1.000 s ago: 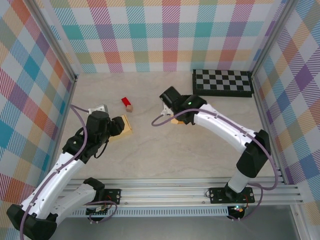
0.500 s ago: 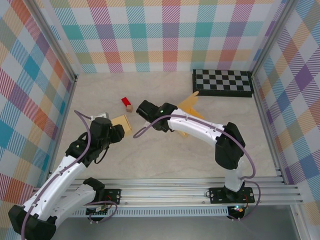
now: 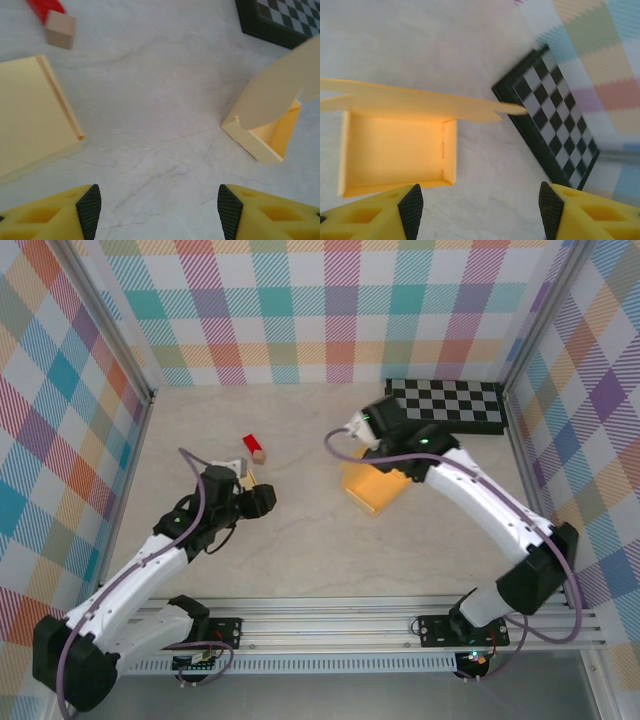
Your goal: Fold the paper box
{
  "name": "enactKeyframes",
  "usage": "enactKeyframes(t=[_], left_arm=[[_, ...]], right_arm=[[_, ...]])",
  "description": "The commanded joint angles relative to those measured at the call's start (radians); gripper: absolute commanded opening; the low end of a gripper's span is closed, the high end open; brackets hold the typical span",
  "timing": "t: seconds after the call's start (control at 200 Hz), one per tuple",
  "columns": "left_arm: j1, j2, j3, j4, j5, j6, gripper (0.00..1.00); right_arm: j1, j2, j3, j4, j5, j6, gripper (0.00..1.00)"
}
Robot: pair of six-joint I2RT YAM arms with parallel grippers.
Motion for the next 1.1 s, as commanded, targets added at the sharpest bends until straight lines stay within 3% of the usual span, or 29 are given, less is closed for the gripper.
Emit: enactKeyframes(t=[0.0, 0.11, 0.235, 0.455, 0.595, 0.885, 0.995, 1.095], left_arm=[[-0.113, 0.099, 0.107, 0.124, 0.016, 0.085, 0.67], [-0.187, 0.25, 0.256, 0.085, -0.026, 0.176, 0.68], [-0.204, 0.435, 0.481, -0.038, -0.056, 0.287, 0.71], [-0.235, 0.806, 0.901, -0.236, 0.022, 0.37, 0.75], [-0.273, 1.002, 1.142, -0.349, 0.018, 0.423, 0.75], [-0.277, 1.354, 1.658, -0.611, 0.022, 0.531, 0.76], [-0.278, 1.398, 1.706, -0.641, 0.029, 0.552, 0.7], [-0.277, 1.404, 1.701, -0.636, 0.034, 0.565, 0.57]], right_arm=[[-0.09, -0.087, -0.138, 0.116, -0.15, 0.297, 0.69], [-0.219, -0.168, -0.279, 0.175, -0.286, 0.437, 0.7], [-0.358, -0.193, -0.398, 0.181, -0.408, 0.629, 0.69], [-0.528, -0.14, -0.607, 0.362, -0.686, 0.936, 0.63], [-0.563, -0.063, -0.672, 0.506, -0.817, 1.037, 0.62], [-0.582, 0.078, -0.664, 0.638, -0.881, 1.106, 0.58], [-0.583, 0.13, -0.639, 0.676, -0.908, 1.095, 0.49], [-0.583, 0.165, -0.606, 0.682, -0.908, 1.056, 0.43]])
